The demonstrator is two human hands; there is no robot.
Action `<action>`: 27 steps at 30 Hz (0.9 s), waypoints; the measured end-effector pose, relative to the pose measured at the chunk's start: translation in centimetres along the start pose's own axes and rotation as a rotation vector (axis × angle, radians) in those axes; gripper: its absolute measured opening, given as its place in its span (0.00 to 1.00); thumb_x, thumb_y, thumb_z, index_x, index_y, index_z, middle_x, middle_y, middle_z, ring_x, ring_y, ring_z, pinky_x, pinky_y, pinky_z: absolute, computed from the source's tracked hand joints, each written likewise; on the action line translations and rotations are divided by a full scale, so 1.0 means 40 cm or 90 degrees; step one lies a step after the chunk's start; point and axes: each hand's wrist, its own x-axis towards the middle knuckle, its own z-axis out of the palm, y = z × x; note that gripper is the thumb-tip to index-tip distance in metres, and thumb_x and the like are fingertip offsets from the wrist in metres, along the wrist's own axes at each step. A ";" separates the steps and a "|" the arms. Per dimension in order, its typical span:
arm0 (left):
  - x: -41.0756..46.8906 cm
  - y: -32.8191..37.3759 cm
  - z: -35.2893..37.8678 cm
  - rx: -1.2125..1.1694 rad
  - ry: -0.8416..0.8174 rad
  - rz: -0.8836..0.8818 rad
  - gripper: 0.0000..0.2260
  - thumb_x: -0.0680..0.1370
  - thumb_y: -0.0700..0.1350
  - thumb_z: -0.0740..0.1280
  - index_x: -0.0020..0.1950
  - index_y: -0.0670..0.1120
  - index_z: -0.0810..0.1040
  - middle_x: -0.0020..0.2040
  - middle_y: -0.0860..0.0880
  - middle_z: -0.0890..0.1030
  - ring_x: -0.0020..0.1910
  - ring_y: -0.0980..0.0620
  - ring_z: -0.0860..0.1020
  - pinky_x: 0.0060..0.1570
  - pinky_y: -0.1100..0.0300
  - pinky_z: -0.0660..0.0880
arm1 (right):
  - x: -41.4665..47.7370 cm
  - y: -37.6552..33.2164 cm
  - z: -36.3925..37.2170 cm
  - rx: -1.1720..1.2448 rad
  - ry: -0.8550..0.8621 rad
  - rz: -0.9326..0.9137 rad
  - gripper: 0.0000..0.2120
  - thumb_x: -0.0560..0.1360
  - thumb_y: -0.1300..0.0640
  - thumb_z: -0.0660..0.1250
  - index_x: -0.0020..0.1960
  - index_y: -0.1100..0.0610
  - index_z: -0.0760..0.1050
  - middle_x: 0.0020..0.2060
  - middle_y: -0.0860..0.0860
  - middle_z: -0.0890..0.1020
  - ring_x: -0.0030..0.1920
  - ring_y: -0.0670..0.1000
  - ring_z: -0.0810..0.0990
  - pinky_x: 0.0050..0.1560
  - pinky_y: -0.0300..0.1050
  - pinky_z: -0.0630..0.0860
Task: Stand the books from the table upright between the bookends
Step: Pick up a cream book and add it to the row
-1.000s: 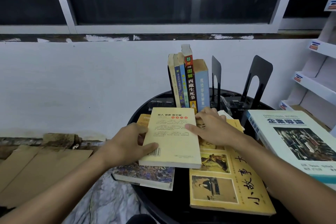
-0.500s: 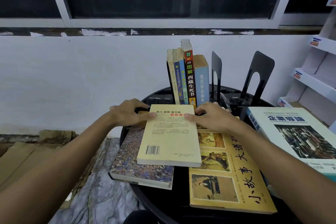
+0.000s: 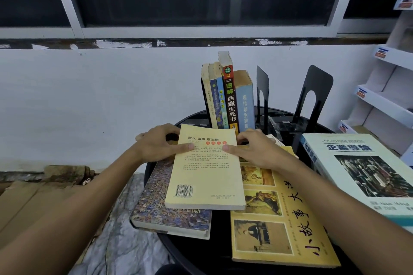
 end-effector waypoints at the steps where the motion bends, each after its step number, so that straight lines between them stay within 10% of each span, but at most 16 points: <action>1: -0.005 0.003 -0.002 -0.024 0.008 0.010 0.34 0.55 0.84 0.64 0.53 0.66 0.79 0.57 0.71 0.76 0.58 0.64 0.77 0.68 0.43 0.68 | -0.003 -0.002 -0.003 0.018 0.007 -0.001 0.36 0.60 0.18 0.59 0.54 0.43 0.80 0.57 0.43 0.77 0.67 0.48 0.67 0.67 0.62 0.66; 9: -0.067 0.057 -0.039 -0.232 0.069 0.089 0.23 0.71 0.50 0.77 0.65 0.52 0.77 0.57 0.58 0.84 0.52 0.60 0.84 0.48 0.66 0.79 | -0.048 -0.066 -0.060 0.144 0.096 -0.068 0.21 0.71 0.42 0.75 0.58 0.48 0.72 0.56 0.42 0.77 0.49 0.39 0.82 0.41 0.34 0.77; 14: -0.089 0.092 -0.056 -0.319 0.088 0.130 0.24 0.72 0.43 0.77 0.67 0.50 0.77 0.56 0.50 0.85 0.48 0.49 0.86 0.51 0.52 0.83 | -0.095 -0.107 -0.098 0.283 0.107 -0.074 0.26 0.71 0.52 0.78 0.63 0.52 0.69 0.54 0.45 0.83 0.45 0.44 0.86 0.45 0.46 0.85; 27: -0.050 0.242 -0.072 -0.315 0.061 0.233 0.24 0.75 0.39 0.75 0.69 0.51 0.77 0.58 0.52 0.84 0.52 0.52 0.85 0.54 0.53 0.83 | -0.210 -0.166 -0.260 0.233 0.217 -0.132 0.17 0.73 0.57 0.76 0.58 0.53 0.74 0.54 0.49 0.82 0.38 0.52 0.88 0.36 0.53 0.85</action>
